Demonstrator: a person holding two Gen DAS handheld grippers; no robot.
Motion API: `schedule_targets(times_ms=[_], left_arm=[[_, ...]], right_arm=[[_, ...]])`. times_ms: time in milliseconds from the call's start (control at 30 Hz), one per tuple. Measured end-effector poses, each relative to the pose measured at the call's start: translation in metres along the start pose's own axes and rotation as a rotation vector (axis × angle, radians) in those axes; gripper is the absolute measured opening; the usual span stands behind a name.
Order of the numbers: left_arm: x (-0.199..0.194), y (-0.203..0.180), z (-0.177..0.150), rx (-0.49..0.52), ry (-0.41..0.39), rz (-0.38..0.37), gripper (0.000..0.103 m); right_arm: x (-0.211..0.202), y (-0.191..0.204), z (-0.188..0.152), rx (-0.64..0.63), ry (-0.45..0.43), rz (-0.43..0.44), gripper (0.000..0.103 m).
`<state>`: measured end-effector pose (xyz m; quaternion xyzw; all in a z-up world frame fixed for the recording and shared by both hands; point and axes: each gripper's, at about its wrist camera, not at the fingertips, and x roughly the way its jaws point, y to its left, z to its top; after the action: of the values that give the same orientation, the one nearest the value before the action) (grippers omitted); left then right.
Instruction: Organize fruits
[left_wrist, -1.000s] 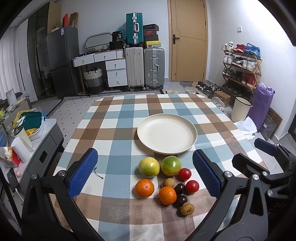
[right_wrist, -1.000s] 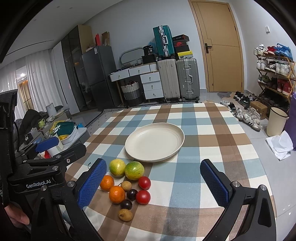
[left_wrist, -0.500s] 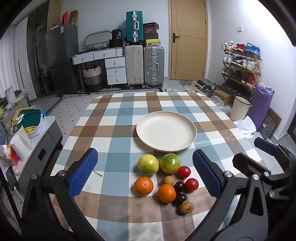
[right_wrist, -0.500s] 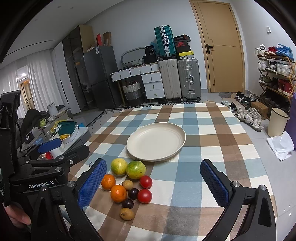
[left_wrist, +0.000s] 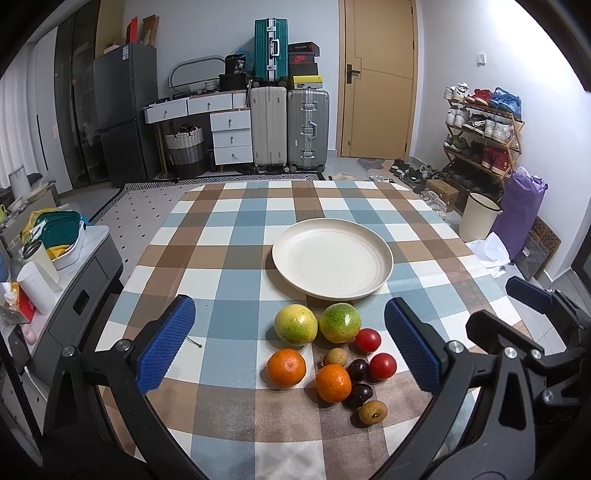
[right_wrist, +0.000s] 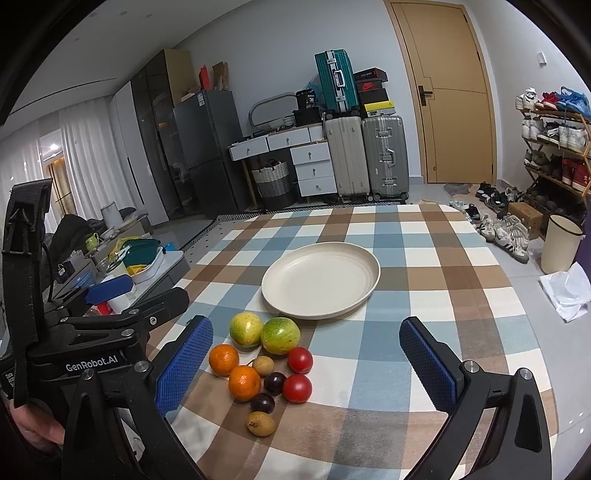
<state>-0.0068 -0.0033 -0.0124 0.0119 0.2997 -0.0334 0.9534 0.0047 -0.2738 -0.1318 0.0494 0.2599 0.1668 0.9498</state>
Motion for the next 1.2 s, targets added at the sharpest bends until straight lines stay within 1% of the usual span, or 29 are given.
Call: schedule_targets(times_ms=[400, 600, 700, 900, 1033, 1200], left_arm=[[0.005, 0.007, -0.005, -0.020, 0.014, 0.000, 0.102], [0.020, 0.021, -0.004, -0.047, 0.052, -0.019, 0.102], [0.030, 0.026, -0.005, -0.049, 0.067, -0.022, 0.102], [0.056, 0.032, -0.007, -0.049, 0.116, -0.058, 0.102], [0.079, 0.036, -0.008, -0.049, 0.162, -0.095, 0.102], [0.105, 0.041, -0.008, -0.040, 0.189, -0.134, 0.102]], right_arm=[[0.003, 0.002, -0.003, -0.004, 0.008, 0.017, 0.103], [0.008, -0.003, -0.007, 0.003, 0.028, 0.028, 0.103], [0.013, -0.005, -0.009, 0.001, 0.038, 0.041, 0.103], [0.028, -0.008, -0.014, -0.001, 0.073, 0.046, 0.103], [0.041, -0.013, -0.018, 0.007, 0.102, 0.048, 0.103], [0.058, -0.020, -0.020, 0.018, 0.133, 0.052, 0.103]])
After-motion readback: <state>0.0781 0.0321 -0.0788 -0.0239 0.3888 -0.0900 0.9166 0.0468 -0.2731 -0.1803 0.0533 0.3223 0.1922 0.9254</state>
